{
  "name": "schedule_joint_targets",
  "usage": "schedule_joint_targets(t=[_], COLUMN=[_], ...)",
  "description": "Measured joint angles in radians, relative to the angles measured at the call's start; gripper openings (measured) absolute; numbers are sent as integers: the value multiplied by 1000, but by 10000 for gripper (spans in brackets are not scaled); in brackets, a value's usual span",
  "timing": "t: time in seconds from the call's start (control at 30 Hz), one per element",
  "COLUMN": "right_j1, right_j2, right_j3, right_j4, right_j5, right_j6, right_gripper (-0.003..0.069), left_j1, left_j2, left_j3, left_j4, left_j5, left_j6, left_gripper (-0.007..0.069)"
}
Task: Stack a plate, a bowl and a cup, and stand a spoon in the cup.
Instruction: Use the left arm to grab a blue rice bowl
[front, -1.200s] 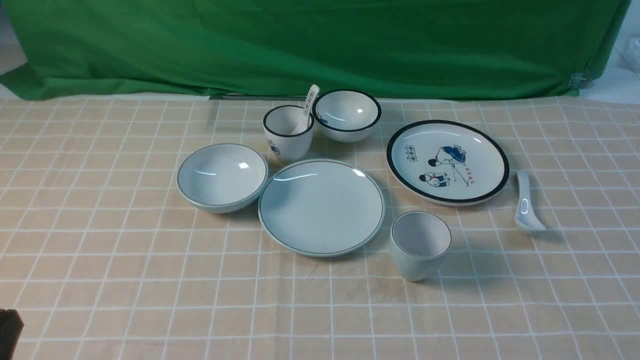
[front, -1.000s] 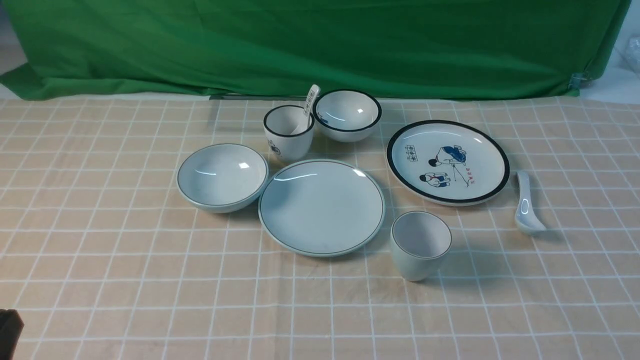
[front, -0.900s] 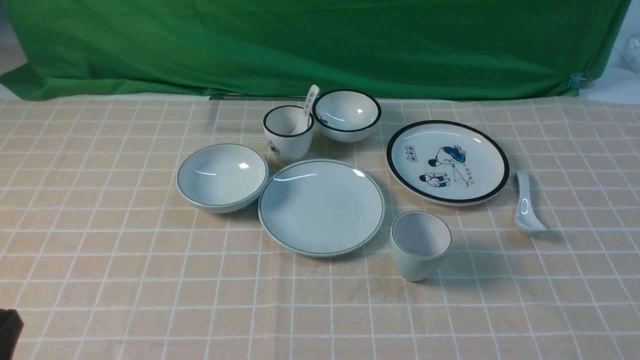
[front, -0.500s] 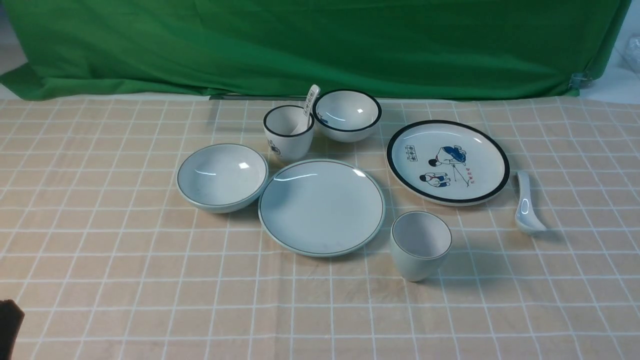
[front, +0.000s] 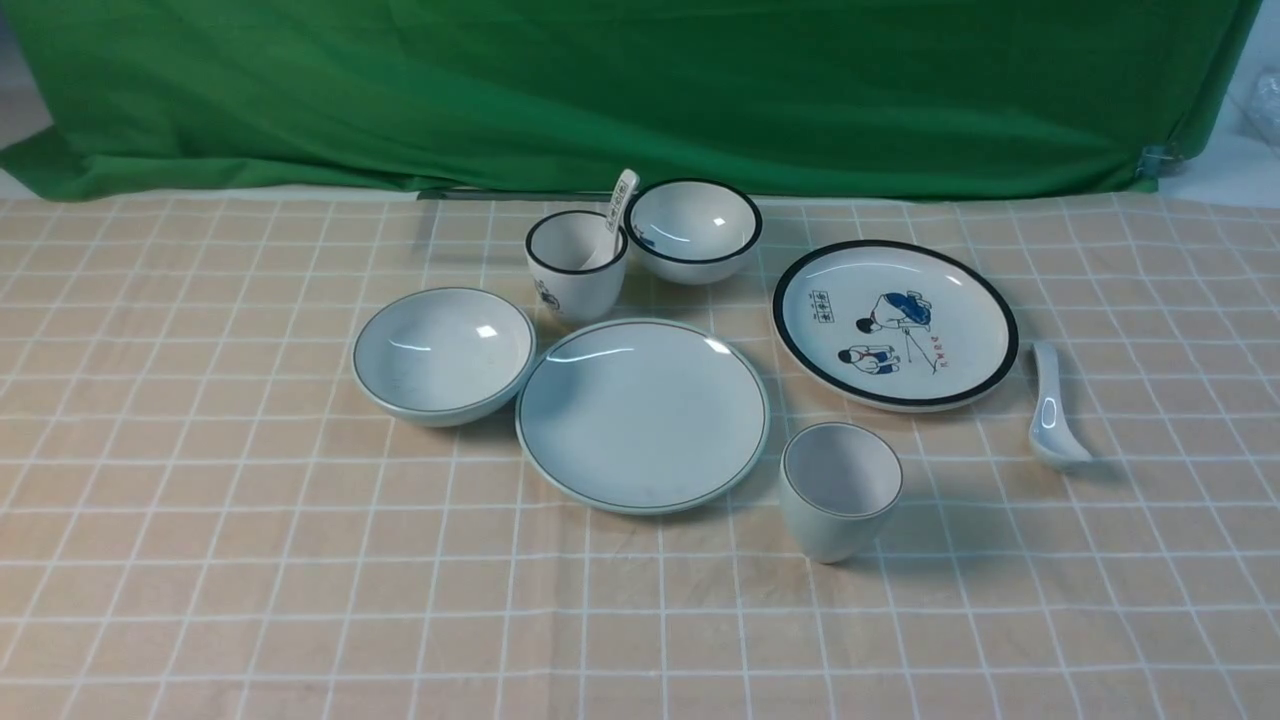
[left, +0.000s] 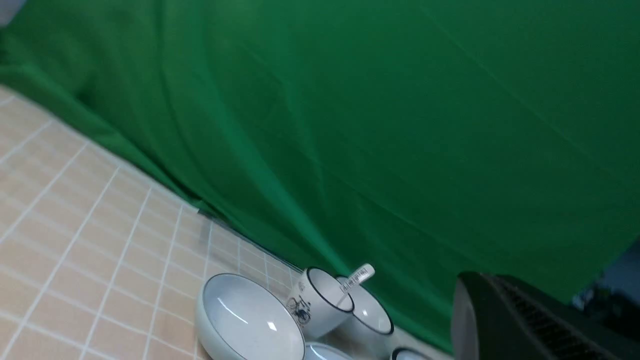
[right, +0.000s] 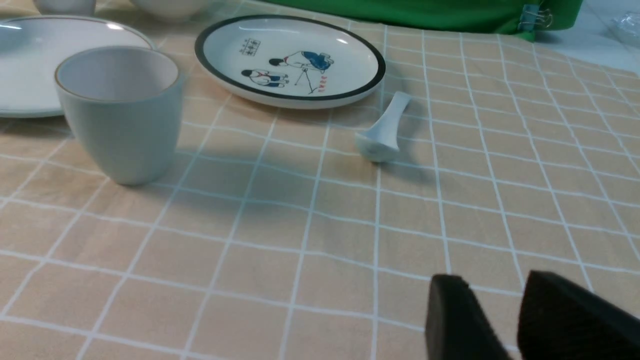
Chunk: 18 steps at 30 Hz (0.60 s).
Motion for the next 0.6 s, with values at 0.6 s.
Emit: schedule_joint_targets(t=[0.6], right_j1=[0], right_j2=[0], right_j3=[0], right_j4=[0], right_j5=[-6], right_j6=[0], right_gripper=[238], left_j1=[-214], left_j2=[997], left_j3=[-605], left_j4=[151], left_j5=[525], left_j6=[464], left_gripper=[2])
